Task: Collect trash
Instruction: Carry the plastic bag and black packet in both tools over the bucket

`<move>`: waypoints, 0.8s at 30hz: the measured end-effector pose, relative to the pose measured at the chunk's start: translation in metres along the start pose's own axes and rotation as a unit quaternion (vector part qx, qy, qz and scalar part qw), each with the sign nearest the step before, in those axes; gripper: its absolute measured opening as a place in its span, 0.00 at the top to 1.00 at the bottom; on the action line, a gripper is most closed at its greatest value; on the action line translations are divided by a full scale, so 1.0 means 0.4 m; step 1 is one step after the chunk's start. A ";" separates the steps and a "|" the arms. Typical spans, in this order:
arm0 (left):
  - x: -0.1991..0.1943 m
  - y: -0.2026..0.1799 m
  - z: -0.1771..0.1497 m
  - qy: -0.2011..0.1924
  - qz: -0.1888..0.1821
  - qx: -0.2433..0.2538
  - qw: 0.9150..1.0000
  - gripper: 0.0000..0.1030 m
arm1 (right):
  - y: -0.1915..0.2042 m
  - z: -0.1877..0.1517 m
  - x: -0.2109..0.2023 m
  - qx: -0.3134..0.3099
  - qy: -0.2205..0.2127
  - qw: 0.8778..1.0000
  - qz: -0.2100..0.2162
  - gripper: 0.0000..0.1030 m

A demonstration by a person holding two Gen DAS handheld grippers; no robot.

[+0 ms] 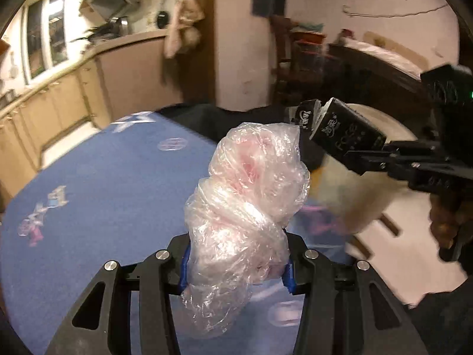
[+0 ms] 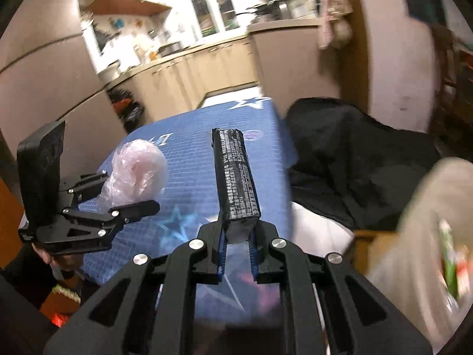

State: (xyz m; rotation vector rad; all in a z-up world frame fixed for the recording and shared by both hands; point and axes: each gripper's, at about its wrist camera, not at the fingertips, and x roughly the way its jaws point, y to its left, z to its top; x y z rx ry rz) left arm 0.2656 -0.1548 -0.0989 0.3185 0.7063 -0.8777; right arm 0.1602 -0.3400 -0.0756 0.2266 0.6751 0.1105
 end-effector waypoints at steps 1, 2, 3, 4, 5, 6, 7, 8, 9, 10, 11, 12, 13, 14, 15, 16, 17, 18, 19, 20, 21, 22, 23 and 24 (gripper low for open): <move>0.001 -0.047 0.008 -0.001 -0.014 0.011 1.000 0.53 | -0.014 -0.014 -0.024 0.004 -0.005 1.000 -0.010 0.89; 0.002 -0.077 0.013 -0.002 -0.021 0.019 1.000 0.53 | -0.033 -0.033 -0.061 0.012 -0.012 1.000 -0.021 0.89; 0.005 -0.117 0.022 -0.001 -0.032 0.030 0.999 0.53 | -0.052 -0.050 -0.096 0.020 -0.018 0.999 -0.034 0.89; 0.009 -0.144 0.028 0.001 -0.040 0.035 0.999 0.53 | -0.073 -0.067 -0.130 0.025 -0.025 0.998 -0.050 0.89; 0.015 -0.179 0.041 0.003 -0.053 0.042 0.998 0.53 | -0.091 -0.077 -0.152 0.030 -0.029 0.997 -0.063 0.89; 0.021 -0.214 0.056 0.003 -0.067 0.049 0.997 0.53 | -0.117 -0.090 -0.183 0.038 -0.035 0.995 -0.079 0.89; 0.026 -0.237 0.067 0.003 -0.074 0.055 0.996 0.53 | -0.147 -0.102 -0.213 0.049 -0.041 0.994 -0.094 0.89; 0.034 -0.273 0.082 0.003 -0.080 0.065 0.995 0.53 | -0.172 -0.112 -0.235 0.057 -0.047 0.992 -0.107 0.89; 0.045 -0.311 0.101 0.003 -0.085 0.076 0.993 0.53 | -0.196 -0.122 -0.263 0.066 -0.055 0.989 -0.121 0.89; 0.055 -0.337 0.116 0.004 -0.092 0.082 0.992 0.53 | -0.216 -0.130 -0.283 0.073 -0.059 0.987 -0.132 0.89; 0.066 -0.362 0.128 0.004 -0.096 0.088 0.991 0.53 | -0.242 -0.142 -0.312 0.081 -0.067 0.983 -0.149 0.89; 0.075 -0.392 0.145 0.003 -0.100 0.096 0.990 0.53 | -0.266 -0.153 -0.338 0.087 -0.073 0.980 -0.163 0.89; 0.082 -0.421 0.160 0.000 -0.103 0.104 0.989 0.53 | -0.282 -0.163 -0.357 0.093 -0.078 0.977 -0.175 0.89; 0.096 -0.456 0.183 -0.003 -0.106 0.112 0.988 0.53 | -0.305 -0.172 -0.376 0.100 -0.086 0.973 -0.191 0.89; 0.107 -0.477 0.202 -0.005 -0.109 0.116 0.987 0.53 | -0.324 -0.177 -0.393 0.105 -0.092 0.969 -0.205 0.89; 0.121 -0.507 0.224 -0.007 -0.114 0.119 0.986 0.53 | -0.336 -0.181 -0.405 0.108 -0.096 0.966 -0.213 0.89; 0.130 -0.524 0.238 -0.008 -0.115 0.122 0.986 0.53 | -0.352 -0.183 -0.419 0.111 -0.102 0.963 -0.223 0.89; 0.144 -0.547 0.258 -0.011 -0.115 0.126 0.985 0.53 | -0.365 -0.185 -0.434 0.113 -0.109 0.960 -0.233 0.89; 0.155 -0.560 0.274 -0.012 -0.114 0.128 0.985 0.53 | -0.374 -0.182 -0.442 0.112 -0.114 0.958 -0.239 0.89; 0.170 -0.580 0.296 -0.015 -0.113 0.129 0.985 0.53 | -0.379 -0.178 -0.445 0.109 -0.118 0.956 -0.244 0.89; 0.185 -0.597 0.315 -0.017 -0.112 0.130 0.985 0.53 | -0.384 -0.170 -0.449 0.104 -0.123 0.954 -0.251 0.89; 0.201 -0.617 0.337 -0.020 -0.107 0.131 0.985 0.53 | -0.382 -0.175 -0.460 0.100 -0.126 0.953 -0.256 0.89; 0.212 -0.629 0.353 -0.025 -0.101 0.131 0.986 0.53 | -0.393 -0.165 -0.461 0.094 -0.130 0.952 -0.259 0.89; 0.222 -0.638 0.368 -0.028 -0.098 0.130 0.986 0.53 | -0.400 -0.156 -0.459 0.092 -0.133 0.952 -0.261 0.89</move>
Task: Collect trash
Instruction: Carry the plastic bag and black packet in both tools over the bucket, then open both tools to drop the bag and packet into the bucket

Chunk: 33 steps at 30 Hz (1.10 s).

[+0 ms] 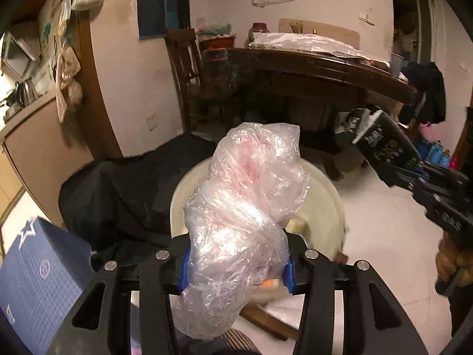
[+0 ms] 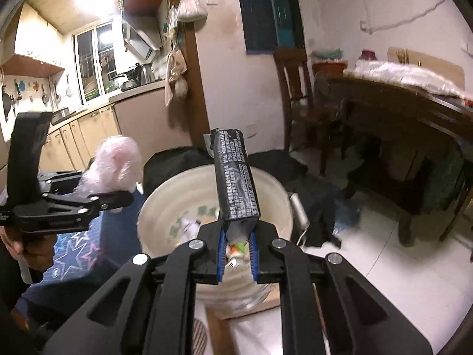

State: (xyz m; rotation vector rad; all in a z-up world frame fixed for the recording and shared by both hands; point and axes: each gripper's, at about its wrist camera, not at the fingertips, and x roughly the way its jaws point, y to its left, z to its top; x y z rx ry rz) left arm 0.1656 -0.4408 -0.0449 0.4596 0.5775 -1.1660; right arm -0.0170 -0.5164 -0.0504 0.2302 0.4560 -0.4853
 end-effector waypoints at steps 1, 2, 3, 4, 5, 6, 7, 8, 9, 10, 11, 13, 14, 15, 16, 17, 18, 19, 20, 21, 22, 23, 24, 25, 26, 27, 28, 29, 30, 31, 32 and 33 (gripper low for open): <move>0.017 -0.005 0.019 -0.004 0.003 -0.004 1.000 0.53 | -0.006 0.008 0.008 -0.001 -0.003 1.000 0.000 0.89; 0.023 -0.009 0.030 -0.006 0.004 -0.007 1.000 0.53 | -0.012 0.017 0.023 -0.002 -0.003 1.000 0.000 0.89; 0.034 -0.011 0.040 -0.009 0.008 -0.009 1.000 0.53 | -0.029 0.018 0.025 -0.002 -0.003 1.000 -0.002 0.89; 0.051 -0.017 0.050 -0.013 0.018 -0.008 1.000 0.53 | -0.033 0.023 0.037 -0.002 -0.002 1.000 -0.004 0.89; 0.058 -0.015 0.052 -0.013 0.023 -0.009 1.000 0.53 | -0.037 0.028 0.058 -0.002 0.003 1.000 -0.003 0.89; 0.069 -0.013 0.054 -0.011 0.025 -0.011 1.000 0.53 | -0.040 0.030 0.078 -0.003 0.008 1.000 -0.004 0.89; 0.080 -0.014 0.056 -0.010 0.025 -0.014 1.000 0.53 | -0.045 0.030 0.085 -0.005 0.012 1.000 -0.006 0.89; 0.093 -0.018 0.057 -0.009 0.030 -0.014 0.999 0.53 | -0.043 0.029 0.098 -0.009 0.017 1.000 -0.009 0.89; 0.097 -0.017 0.055 -0.008 0.034 -0.013 0.999 0.53 | -0.040 0.027 0.108 -0.011 0.021 1.000 -0.010 0.89; 0.106 -0.021 0.054 -0.008 0.038 -0.010 0.999 0.53 | -0.037 0.025 0.117 -0.012 0.025 1.000 -0.009 0.89; 0.109 -0.019 0.052 -0.007 0.040 -0.010 0.999 0.53 | -0.033 0.022 0.125 -0.014 0.028 0.999 -0.008 0.89; 0.115 -0.014 0.051 -0.006 0.041 -0.011 0.999 0.53 | -0.030 0.018 0.131 -0.017 0.030 0.999 -0.010 0.89; 0.118 -0.013 0.053 -0.005 0.043 -0.012 0.999 0.53 | -0.029 0.018 0.133 -0.017 0.032 0.999 -0.009 0.89; 0.120 -0.012 0.054 -0.006 0.046 -0.012 0.999 0.53 | -0.030 0.017 0.134 -0.017 0.032 0.999 -0.010 0.89; 0.121 -0.013 0.050 -0.006 0.049 -0.011 0.999 0.53 | -0.026 0.019 0.134 -0.017 0.032 0.999 -0.011 0.89; 0.123 -0.012 0.050 -0.006 0.052 -0.009 0.999 0.53 | -0.027 0.018 0.134 -0.018 0.033 0.999 -0.011 0.89; 0.124 -0.010 0.049 -0.005 0.054 -0.009 0.999 0.53 | -0.028 0.022 0.134 -0.019 0.033 0.999 -0.012 0.89; 0.125 -0.007 0.048 -0.004 0.055 -0.010 0.998 0.53 | -0.028 0.025 0.135 -0.019 0.033 0.999 -0.013 0.89; 0.128 -0.006 0.047 -0.002 0.055 -0.011 0.998 0.53 | -0.029 0.025 0.134 -0.019 0.033 0.999 -0.014 0.89; 0.130 -0.006 0.046 -0.001 0.056 -0.011 0.998 0.53 | -0.030 0.031 0.141 -0.019 0.034 0.999 -0.015 0.89; 0.131 -0.004 0.046 -0.001 0.057 -0.011 0.998 0.53 | -0.031 0.033 0.142 -0.019 0.034 0.999 -0.015 0.89; 0.134 -0.007 0.045 0.000 0.060 -0.009 0.998 0.53 | -0.032 0.033 0.144 -0.018 0.035 0.999 -0.016 0.89; 0.135 -0.007 0.044 0.000 0.061 -0.007 0.998 0.53 | -0.033 0.034 0.146 -0.018 0.036 0.999 -0.016 0.89; 0.136 -0.007 0.043 0.000 0.061 -0.007 0.998 0.53 | -0.033 0.035 0.148 -0.017 0.036 0.999 -0.016 0.89; 0.137 -0.007 0.042 0.001 0.061 -0.006 0.998 0.53 | -0.036 0.038 0.151 -0.016 0.037 0.999 -0.015 0.89; 0.139 -0.008 0.041 0.001 0.062 -0.007 0.998 0.53 | -0.038 0.040 0.155 -0.015 0.038 0.999 -0.015 0.89; 0.138 -0.008 0.041 0.001 0.062 -0.007 0.998 0.53 | -0.040 0.040 0.158 -0.014 0.039 0.999 -0.015 0.89; 0.140 -0.007 0.042 0.001 0.062 -0.007 0.998 0.53 | -0.038 0.039 0.159 -0.014 0.040 0.999 -0.014 0.89; 0.141 -0.007 0.043 0.000 0.062 -0.007 0.998 0.53 | -0.039 0.040 0.162 -0.013 0.041 0.999 -0.014 0.89; 0.141 -0.008 0.044 0.001 0.063 -0.006 0.998 0.53 | -0.038 0.041 0.164 -0.012 0.041 0.999 -0.013 0.89; 0.142 -0.010 0.044 0.000 0.065 -0.004 0.998 0.53 | -0.041 0.043 0.168 -0.012 0.042 0.999 -0.011 0.89; 0.143 -0.011 0.046 -0.001 0.067 -0.001 0.998 0.53 | -0.041 0.043 0.170 -0.013 0.042 0.999 -0.011 0.89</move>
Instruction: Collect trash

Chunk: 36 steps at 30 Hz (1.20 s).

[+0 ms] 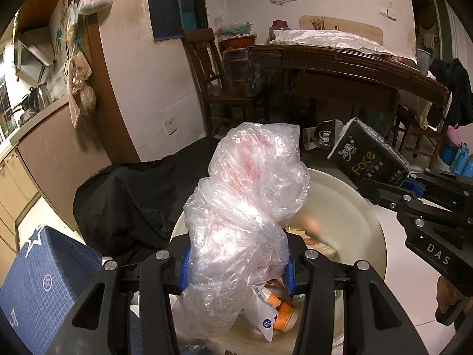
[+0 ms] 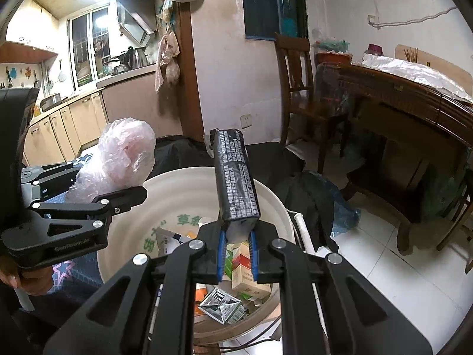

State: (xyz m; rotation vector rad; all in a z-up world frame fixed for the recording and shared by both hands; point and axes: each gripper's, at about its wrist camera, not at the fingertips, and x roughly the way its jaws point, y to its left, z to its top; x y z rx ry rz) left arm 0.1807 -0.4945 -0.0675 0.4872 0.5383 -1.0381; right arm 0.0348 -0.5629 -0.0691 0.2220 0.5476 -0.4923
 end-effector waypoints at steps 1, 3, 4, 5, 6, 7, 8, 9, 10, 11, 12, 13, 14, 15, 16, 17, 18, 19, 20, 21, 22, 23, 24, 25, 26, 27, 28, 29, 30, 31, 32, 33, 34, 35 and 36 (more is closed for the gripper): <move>0.000 -0.002 0.000 -0.002 0.003 0.003 1.000 0.53 | 0.001 0.002 0.002 -0.001 0.000 1.000 0.000 0.89; 0.002 -0.002 0.002 -0.003 0.004 0.005 1.000 0.53 | -0.001 0.004 0.006 -0.003 0.001 1.000 0.002 0.89; 0.003 -0.003 0.003 -0.003 0.006 0.006 1.000 0.52 | -0.002 0.005 0.009 -0.004 0.001 1.000 0.003 0.89; 0.004 -0.004 0.002 -0.004 0.011 0.008 1.000 0.52 | -0.001 0.005 0.013 -0.007 0.004 1.000 0.004 0.88; 0.003 -0.009 0.002 -0.005 0.013 0.011 1.000 0.51 | 0.002 0.005 0.019 -0.012 0.008 1.000 0.007 0.86; 0.003 -0.010 0.002 -0.007 0.018 0.013 1.000 0.43 | 0.003 0.005 0.023 -0.014 0.011 1.000 0.004 0.79; 0.003 -0.014 0.002 -0.008 0.023 0.017 1.000 0.38 | 0.003 0.003 0.029 -0.015 0.013 1.000 -0.005 0.72; 0.001 -0.016 0.002 -0.012 0.027 0.020 0.999 0.31 | 0.003 0.001 0.030 -0.015 0.012 1.000 -0.005 0.60; -0.002 -0.019 0.002 -0.017 0.031 0.024 0.999 0.30 | 0.000 -0.001 0.030 -0.012 0.011 1.000 -0.003 0.59; -0.004 -0.022 0.000 -0.019 0.034 0.030 0.999 0.29 | -0.002 -0.003 0.031 -0.010 0.011 1.000 -0.003 0.59; -0.005 -0.024 -0.001 -0.019 0.036 0.032 0.999 0.28 | -0.004 -0.004 0.030 -0.008 0.011 1.000 -0.002 0.59; -0.005 -0.025 -0.002 -0.019 0.038 0.033 0.999 0.28 | -0.007 -0.007 0.028 -0.005 0.010 1.000 -0.001 0.59; -0.004 -0.025 -0.001 -0.019 0.038 0.034 0.999 0.28 | -0.010 -0.007 0.028 -0.005 0.010 1.000 0.000 0.59; -0.004 -0.025 -0.001 -0.018 0.040 0.034 0.998 0.28 | -0.010 -0.009 0.026 -0.005 0.010 1.000 0.000 0.59; -0.005 -0.025 -0.001 -0.019 0.040 0.034 0.998 0.28 | -0.011 -0.010 0.026 -0.005 0.010 1.000 0.000 0.59; -0.006 -0.025 0.002 -0.019 0.041 0.034 0.998 0.28 | -0.012 -0.012 0.025 -0.005 0.011 1.000 -0.002 0.59; -0.006 -0.024 0.002 -0.020 0.042 0.034 0.998 0.28 | -0.012 -0.011 0.025 -0.005 0.012 1.000 -0.001 0.59; -0.006 -0.024 0.002 -0.020 0.043 0.034 0.998 0.28 | -0.012 -0.009 0.026 -0.005 0.013 1.000 -0.001 0.59; -0.006 -0.024 0.002 -0.020 0.044 0.033 0.998 0.28 | -0.012 -0.010 0.026 -0.004 0.013 1.000 -0.002 0.59; -0.007 -0.023 0.001 -0.020 0.044 0.032 0.998 0.28 | -0.011 -0.011 0.026 -0.005 0.013 1.000 -0.002 0.59; -0.009 -0.022 0.001 -0.020 0.045 0.031 0.998 0.28 | -0.010 -0.011 0.027 -0.005 0.014 1.000 -0.001 0.59; -0.010 -0.020 0.001 -0.021 0.045 0.031 0.998 0.28 | -0.010 -0.012 0.027 -0.005 0.014 1.000 -0.001 0.59; -0.012 -0.018 0.000 -0.022 0.046 0.031 0.998 0.28 | -0.010 -0.008 0.030 -0.005 0.015 1.000 -0.002 0.59; -0.012 -0.019 0.002 -0.022 0.048 0.031 0.998 0.28 | -0.007 -0.009 0.028 -0.005 0.015 1.000 -0.002 0.59; -0.014 -0.018 0.001 -0.023 0.049 0.031 0.998 0.28 | -0.007 -0.009 0.028 -0.005 0.015 1.000 -0.002 0.59; -0.015 -0.016 0.000 -0.023 0.051 0.032 0.998 0.28 | -0.007 -0.008 0.028 -0.004 0.015 1.000 -0.003 0.59; -0.016 -0.015 -0.001 -0.023 0.051 0.031 0.998 0.28 | -0.010 -0.009 0.030 -0.004 0.015 1.000 -0.003 0.59; -0.017 -0.011 -0.001 -0.023 0.053 0.029 0.998 0.28 | -0.010 -0.009 0.030 -0.004 0.014 1.000 -0.005 0.59; -0.018 -0.007 -0.001 -0.022 0.054 0.026 0.998 0.28 | -0.010 -0.010 0.029 -0.004 0.014 1.000 -0.007 0.59; -0.020 -0.006 0.001 -0.023 0.054 0.025 0.998 0.28 | -0.010 -0.010 0.028 -0.003 0.013 1.000 -0.008 0.59; -0.023 -0.003 0.002 -0.024 0.055 0.023 0.998 0.28 | -0.010 -0.012 0.026 -0.002 0.013 1.000 -0.009 0.59; -0.025 0.000 0.002 -0.025 0.056 0.022 0.998 0.28 | -0.011 -0.013 0.025 -0.001 0.013 1.000 -0.009 0.59; -0.028 0.002 0.003 -0.026 0.058 0.021 0.998 0.28 | -0.011 -0.014 0.024 -0.001 0.014 1.000 -0.011 0.59; -0.030 0.003 0.003 -0.026 0.059 0.020 0.998 0.28 | -0.011 -0.015 0.024 -0.002 0.014 1.000 -0.014 0.59; -0.032 0.005 0.002 -0.027 0.059 0.019 0.998 0.28 | -0.010 -0.017 0.023 -0.003 0.014 1.000 -0.018 0.59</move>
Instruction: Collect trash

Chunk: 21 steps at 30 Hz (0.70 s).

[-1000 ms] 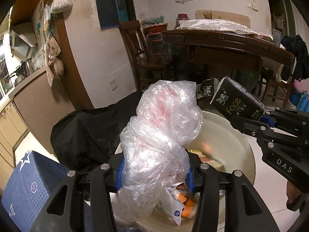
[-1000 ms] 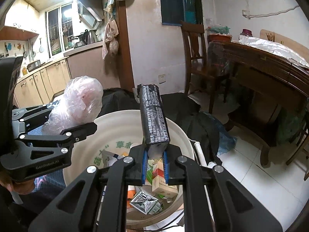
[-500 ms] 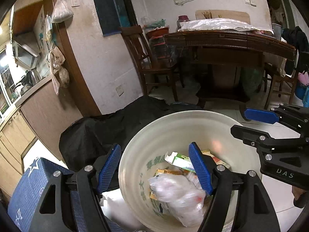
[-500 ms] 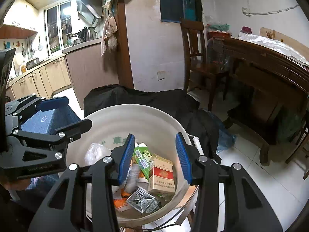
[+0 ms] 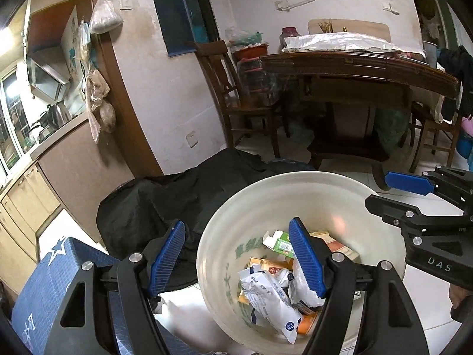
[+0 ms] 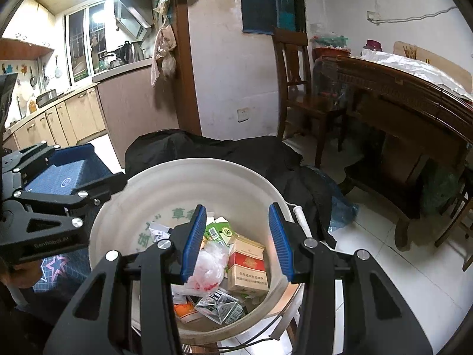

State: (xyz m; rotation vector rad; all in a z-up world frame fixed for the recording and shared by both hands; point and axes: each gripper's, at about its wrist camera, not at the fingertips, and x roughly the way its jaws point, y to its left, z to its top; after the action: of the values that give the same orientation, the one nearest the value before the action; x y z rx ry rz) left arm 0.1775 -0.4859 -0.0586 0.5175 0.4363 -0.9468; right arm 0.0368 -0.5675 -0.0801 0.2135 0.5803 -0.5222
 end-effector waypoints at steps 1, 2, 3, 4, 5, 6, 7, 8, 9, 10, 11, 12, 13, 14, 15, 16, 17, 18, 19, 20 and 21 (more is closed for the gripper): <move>-0.003 0.002 0.000 -0.001 0.001 -0.001 1.000 0.28 | 0.001 -0.002 -0.001 0.000 0.000 1.000 -0.001 0.59; -0.005 0.002 -0.001 -0.001 0.001 -0.001 1.000 0.28 | 0.002 -0.005 -0.003 0.000 0.001 1.000 -0.001 0.59; -0.008 0.003 -0.003 -0.002 0.002 -0.001 1.000 0.28 | 0.003 -0.007 -0.005 0.001 0.001 1.000 -0.002 0.59; -0.011 0.002 -0.004 -0.003 0.003 0.000 1.000 0.28 | 0.004 -0.009 -0.008 0.003 0.001 1.000 -0.003 0.59; -0.015 0.001 -0.008 -0.004 0.004 0.001 1.000 0.28 | 0.004 -0.011 -0.010 0.006 0.001 1.000 -0.006 0.57; -0.019 0.000 -0.012 -0.005 0.005 0.003 1.000 0.28 | 0.003 -0.014 -0.016 0.010 0.000 1.000 -0.009 0.46; -0.024 -0.001 -0.016 -0.005 0.005 0.004 1.000 0.28 | 0.004 -0.016 -0.022 0.015 -0.003 1.000 -0.011 0.29; -0.030 -0.002 -0.021 -0.007 0.006 0.003 1.000 0.28 | 0.002 -0.019 -0.035 0.024 -0.011 1.000 -0.014 0.22; -0.040 -0.004 -0.027 -0.011 0.011 0.003 1.000 0.28 | 0.003 -0.024 -0.050 0.032 -0.020 0.999 -0.018 0.09; -0.050 -0.006 -0.033 -0.016 0.016 0.004 1.000 0.27 | 0.004 -0.027 -0.059 0.037 -0.026 0.999 -0.023 0.05; -0.060 -0.008 -0.039 -0.020 0.024 0.006 0.999 0.26 | 0.007 -0.032 -0.073 0.042 -0.033 0.998 -0.033 0.05; -0.070 -0.011 -0.045 -0.024 0.028 0.009 0.999 0.22 | 0.011 -0.037 -0.085 0.046 -0.034 0.997 -0.046 0.05; -0.082 -0.012 -0.054 -0.030 0.031 0.013 0.999 0.14 | 0.013 -0.040 -0.091 0.048 -0.035 0.997 -0.053 0.05; -0.101 -0.013 -0.067 -0.037 0.037 0.015 0.999 0.10 | 0.018 -0.045 -0.101 0.051 -0.036 0.996 -0.067 0.05; -0.118 -0.013 -0.079 -0.042 0.040 0.017 0.998 0.06 | 0.023 -0.052 -0.113 0.053 -0.036 0.995 -0.080 0.05; -0.132 -0.014 -0.087 -0.045 0.039 0.021 0.998 0.05 | 0.029 -0.059 -0.125 0.054 -0.035 0.994 -0.086 0.05; -0.154 -0.017 -0.101 -0.050 0.034 0.029 0.998 0.05 | 0.035 -0.067 -0.135 0.052 -0.030 0.995 -0.084 0.05; -0.170 -0.019 -0.114 -0.052 0.028 0.035 0.998 0.05 | 0.043 -0.072 -0.143 0.048 -0.019 0.995 -0.084 0.05; -0.183 -0.022 -0.125 -0.050 0.023 0.041 0.998 0.05 | 0.050 -0.076 -0.151 0.043 -0.009 0.995 -0.087 0.05; -0.202 -0.024 -0.140 -0.044 0.019 0.043 0.998 0.05 | 0.062 -0.082 -0.163 0.036 -0.003 0.995 -0.096 0.05; -0.219 -0.022 -0.151 -0.043 0.016 0.039 0.998 0.05 | 0.075 -0.089 -0.181 0.030 -0.005 0.994 -0.108 0.05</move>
State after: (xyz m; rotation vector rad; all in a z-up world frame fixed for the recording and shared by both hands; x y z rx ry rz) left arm 0.1172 -0.3976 -0.0594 0.5501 0.3135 -0.9542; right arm -0.0157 -0.5005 -0.0666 0.2064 0.5812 -0.7504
